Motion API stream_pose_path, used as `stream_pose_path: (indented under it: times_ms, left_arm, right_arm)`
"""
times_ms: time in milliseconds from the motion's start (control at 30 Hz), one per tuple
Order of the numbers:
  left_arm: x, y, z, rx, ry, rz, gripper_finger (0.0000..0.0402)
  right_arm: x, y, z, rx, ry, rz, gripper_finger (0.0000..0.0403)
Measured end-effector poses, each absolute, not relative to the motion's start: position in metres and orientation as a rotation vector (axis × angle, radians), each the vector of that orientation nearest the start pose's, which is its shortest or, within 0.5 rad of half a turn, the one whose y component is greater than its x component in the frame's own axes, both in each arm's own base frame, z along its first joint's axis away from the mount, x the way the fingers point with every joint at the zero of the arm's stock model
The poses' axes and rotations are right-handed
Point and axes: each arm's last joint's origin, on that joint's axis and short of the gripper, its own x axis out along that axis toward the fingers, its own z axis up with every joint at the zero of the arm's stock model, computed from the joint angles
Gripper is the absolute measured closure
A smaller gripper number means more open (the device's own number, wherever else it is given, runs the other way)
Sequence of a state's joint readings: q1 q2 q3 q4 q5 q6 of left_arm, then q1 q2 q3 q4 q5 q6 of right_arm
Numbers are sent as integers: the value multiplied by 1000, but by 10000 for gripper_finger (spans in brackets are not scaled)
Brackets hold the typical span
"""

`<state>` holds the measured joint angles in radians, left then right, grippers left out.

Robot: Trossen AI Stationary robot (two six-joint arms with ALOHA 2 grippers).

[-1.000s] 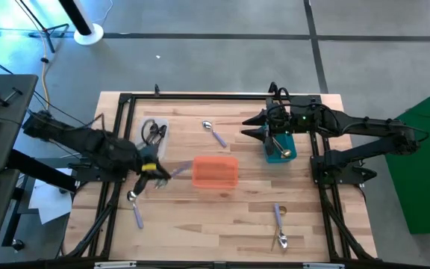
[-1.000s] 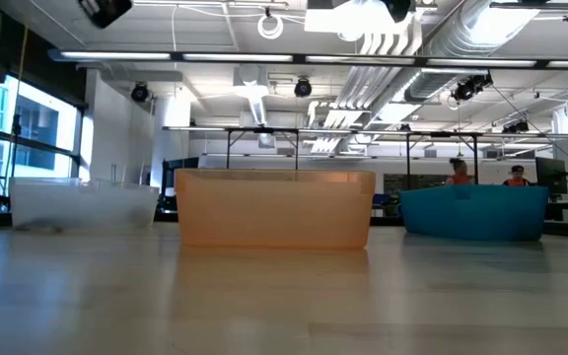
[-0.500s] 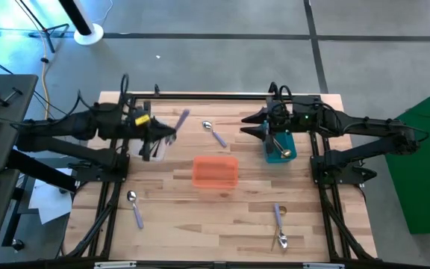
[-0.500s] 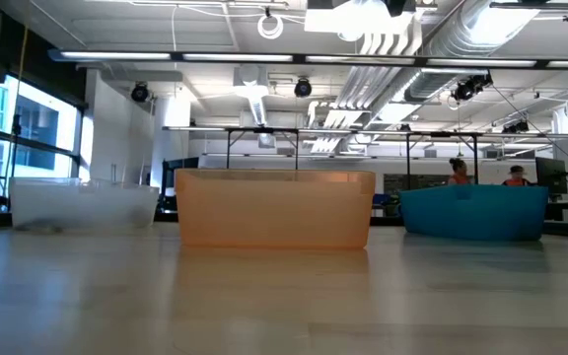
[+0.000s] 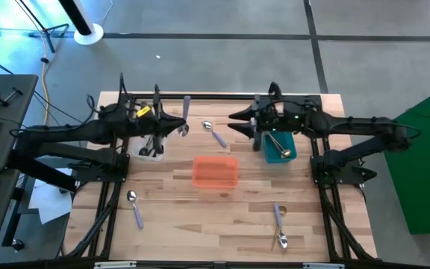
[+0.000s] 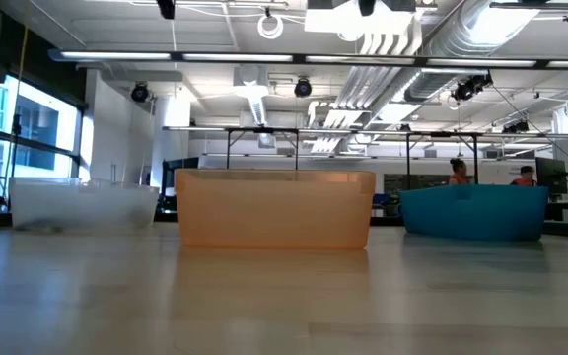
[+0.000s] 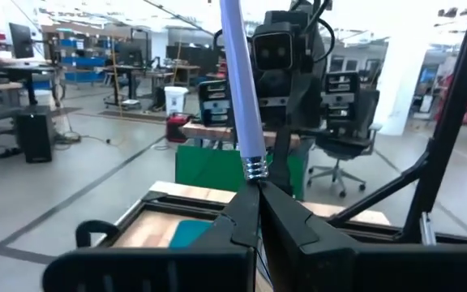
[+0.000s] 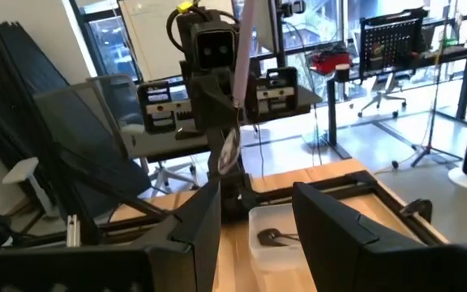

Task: Sort silverware by color (type)
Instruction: Put the bottom left violet spoon into the orange bin

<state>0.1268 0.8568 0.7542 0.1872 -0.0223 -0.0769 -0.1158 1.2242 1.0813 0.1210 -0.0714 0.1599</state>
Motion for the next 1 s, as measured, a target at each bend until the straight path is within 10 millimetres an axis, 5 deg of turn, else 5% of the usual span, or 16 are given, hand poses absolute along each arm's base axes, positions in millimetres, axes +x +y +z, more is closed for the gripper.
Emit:
stream_pose_path:
  times_ms: [300,1000]
  left_arm:
    - [211,26,324,-125,-54,111,402]
    - [218,24,326,-74,-95,66,402]
  right_arm:
    - [305,-33,356,196,14,-29,263]
    - [303,-33,364,175,-67,-21,263]
